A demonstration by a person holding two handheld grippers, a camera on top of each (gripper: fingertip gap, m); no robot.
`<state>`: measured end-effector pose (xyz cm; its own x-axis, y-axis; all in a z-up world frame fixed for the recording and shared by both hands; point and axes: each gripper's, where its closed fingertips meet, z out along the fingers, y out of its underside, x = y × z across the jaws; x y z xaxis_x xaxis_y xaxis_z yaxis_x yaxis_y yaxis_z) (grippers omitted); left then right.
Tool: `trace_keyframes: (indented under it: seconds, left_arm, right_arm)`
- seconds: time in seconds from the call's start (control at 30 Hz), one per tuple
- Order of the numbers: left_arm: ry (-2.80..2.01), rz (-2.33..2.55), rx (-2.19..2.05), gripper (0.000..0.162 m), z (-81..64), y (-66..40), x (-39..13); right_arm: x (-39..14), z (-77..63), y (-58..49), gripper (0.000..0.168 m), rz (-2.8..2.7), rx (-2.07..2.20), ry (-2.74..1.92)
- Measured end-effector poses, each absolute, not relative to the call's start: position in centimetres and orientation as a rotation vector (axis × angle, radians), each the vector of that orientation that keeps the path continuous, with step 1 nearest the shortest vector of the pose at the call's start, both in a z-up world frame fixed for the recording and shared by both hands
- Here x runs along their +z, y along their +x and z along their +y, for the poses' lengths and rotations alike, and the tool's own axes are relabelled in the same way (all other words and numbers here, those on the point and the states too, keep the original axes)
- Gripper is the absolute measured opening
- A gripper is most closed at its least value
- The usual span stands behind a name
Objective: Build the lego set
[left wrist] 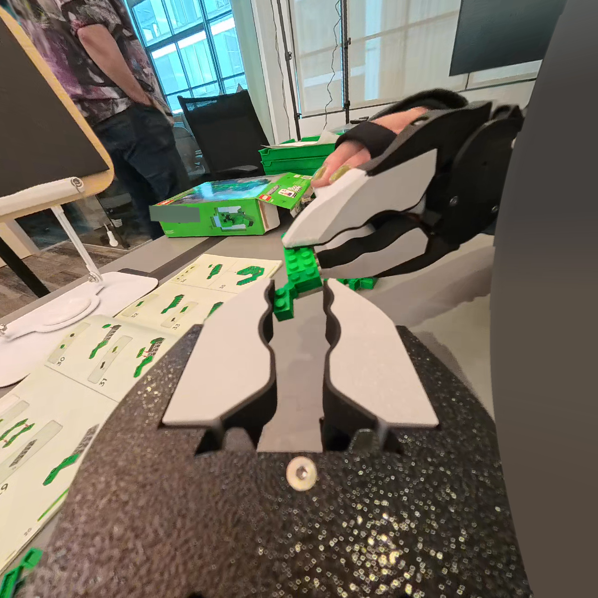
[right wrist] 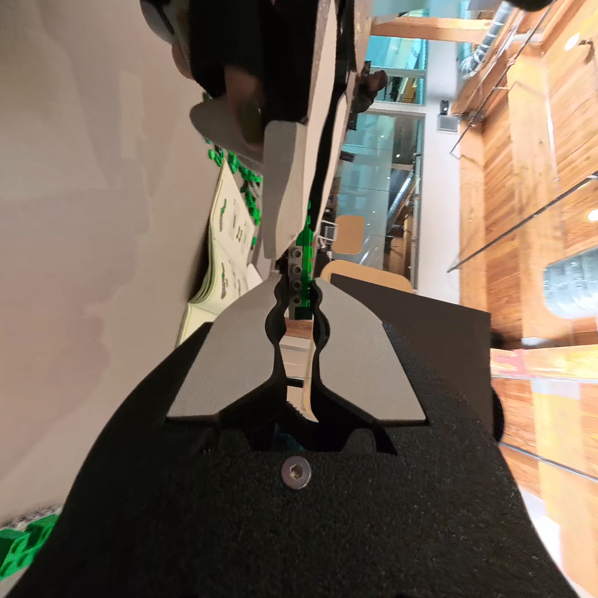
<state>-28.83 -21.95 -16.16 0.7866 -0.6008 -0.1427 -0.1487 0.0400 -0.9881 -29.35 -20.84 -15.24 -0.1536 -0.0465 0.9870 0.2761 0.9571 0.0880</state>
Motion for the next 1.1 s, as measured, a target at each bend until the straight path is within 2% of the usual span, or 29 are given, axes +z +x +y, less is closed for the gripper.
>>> trace_keyframes:
  seconds: [0.47, 0.67, 0.87, 1.1]
  left_arm:
    - [-1.4, 0.603, -0.272, 0.026, -22.3, -28.6, -14.7]
    - [-1.361, 0.676, -0.125, 0.026, -22.5, -28.8, -14.5]
    - [-1.3, 0.802, 0.189, 0.026, -22.8, -29.2, -14.7]
    - [-1.1, 1.051, 0.425, 0.025, -24.3, -26.9, -15.3]
  right_arm:
    - [-13.7, -21.6, -29.4, 0.012, -1.46, -0.444, 0.02]
    - [-13.4, -21.8, -29.2, 0.015, -1.468, -0.31, -0.055]
    - [-12.8, -21.2, -27.6, 0.033, -1.584, 0.069, -0.327]
    - [-14.0, -23.7, -25.9, 0.047, -1.841, 1.091, -0.941]
